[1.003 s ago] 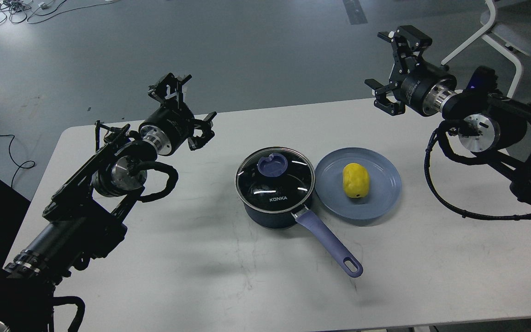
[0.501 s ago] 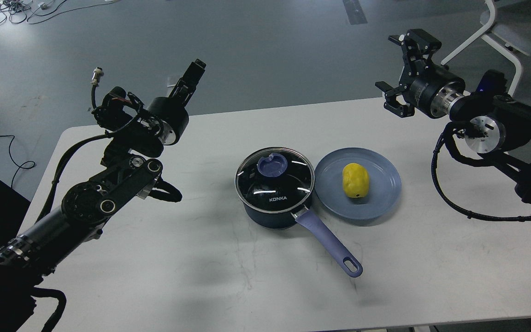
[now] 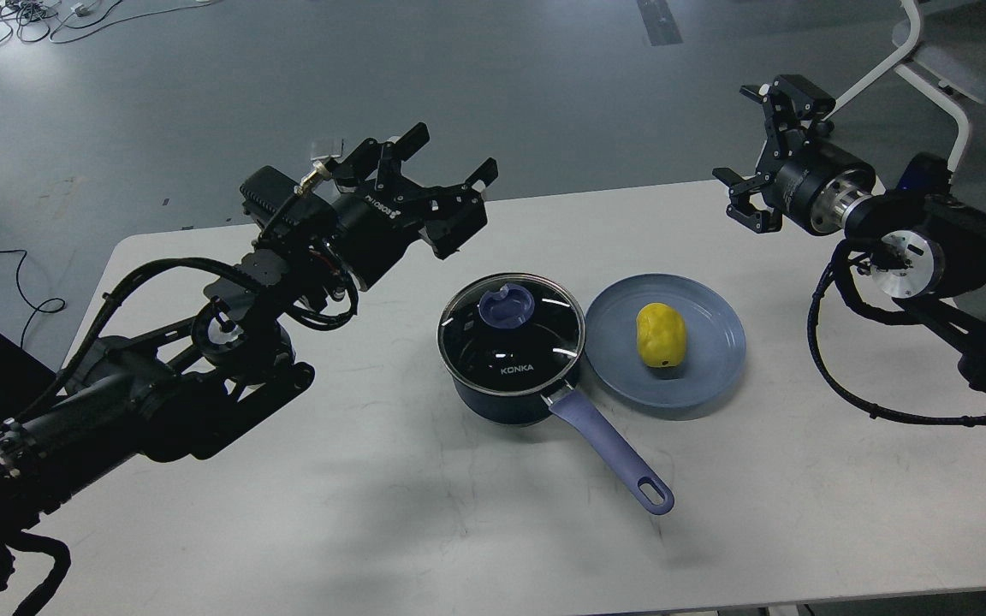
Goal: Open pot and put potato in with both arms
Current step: 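Reach the left gripper forward to the glass lid's knob on the saucepan, then close the left gripper on the lid knob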
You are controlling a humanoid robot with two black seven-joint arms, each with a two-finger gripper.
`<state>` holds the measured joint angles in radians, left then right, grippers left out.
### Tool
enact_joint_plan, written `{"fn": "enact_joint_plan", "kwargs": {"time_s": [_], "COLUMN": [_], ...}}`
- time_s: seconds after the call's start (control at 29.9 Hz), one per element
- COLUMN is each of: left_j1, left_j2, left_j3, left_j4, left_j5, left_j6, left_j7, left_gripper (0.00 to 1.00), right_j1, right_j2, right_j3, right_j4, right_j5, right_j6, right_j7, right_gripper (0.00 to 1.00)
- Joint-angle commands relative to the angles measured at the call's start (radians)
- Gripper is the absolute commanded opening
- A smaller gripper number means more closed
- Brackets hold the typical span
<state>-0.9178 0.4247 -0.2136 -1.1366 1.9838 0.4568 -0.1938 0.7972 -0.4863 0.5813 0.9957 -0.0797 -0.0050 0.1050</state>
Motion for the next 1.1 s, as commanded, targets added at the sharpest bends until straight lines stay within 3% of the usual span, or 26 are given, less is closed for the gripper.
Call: {"fn": "enact_joint_plan", "kwargs": {"time_s": [0.0,0.07,0.23,0.53,1.07], "left_j1": [0.000,-0.001,0.005,0.016,0.010], "left_j2": [0.002,-0.006,-0.049,-0.128,-0.136], "left_j3": [0.057,0.066,0.140,0.180,0.181], "left_j4": [-0.026,-0.026,-0.014,0.133,0.164], "left_j5": [0.087,0.112,0.104,0.102,-0.017], "left_j6": [0.011,0.010,0.006,0.006,-0.026], "left_j7": [-0.004,-0.012,-0.119,-0.122,-0.127], "left_gripper": [0.98,0.98,0.98,0.98,0.98], "right_j1": [0.010,0.013,0.013,0.007,-0.003], "right_j2": [0.000,0.000,-0.002,-0.012,-0.012], "right_j3": [-0.001,-0.001,-0.005,-0.006,-0.008], "right_j4": [-0.002,-0.005,-0.015,-0.015,-0.015], "right_j5": [0.000,0.000,0.000,0.000,0.000], "right_j6": [-0.001,0.000,0.000,-0.001,-0.001], "right_j7": [0.001,-0.001,-0.001,-0.001,0.001], "right_gripper": [1.00,1.00,1.00,1.00,1.00]}}
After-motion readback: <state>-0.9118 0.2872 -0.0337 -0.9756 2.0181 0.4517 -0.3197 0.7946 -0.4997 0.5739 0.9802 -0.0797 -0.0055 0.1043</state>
